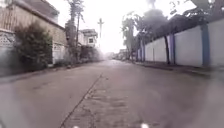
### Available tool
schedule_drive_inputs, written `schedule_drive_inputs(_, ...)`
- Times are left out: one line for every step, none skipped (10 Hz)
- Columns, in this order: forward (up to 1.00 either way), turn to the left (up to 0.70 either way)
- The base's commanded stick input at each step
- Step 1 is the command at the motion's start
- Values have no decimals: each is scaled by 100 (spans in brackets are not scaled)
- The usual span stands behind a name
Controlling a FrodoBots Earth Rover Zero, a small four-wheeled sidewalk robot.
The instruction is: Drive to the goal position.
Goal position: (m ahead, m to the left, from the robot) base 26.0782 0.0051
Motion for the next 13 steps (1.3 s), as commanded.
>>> schedule_drive_inputs(100,1)
schedule_drive_inputs(100,1)
schedule_drive_inputs(100,1)
schedule_drive_inputs(100,1)
schedule_drive_inputs(100,1)
schedule_drive_inputs(100,1)
schedule_drive_inputs(100,1)
schedule_drive_inputs(100,1)
schedule_drive_inputs(100,1)
schedule_drive_inputs(100,1)
schedule_drive_inputs(100,1)
schedule_drive_inputs(100,1)
schedule_drive_inputs(100,1)
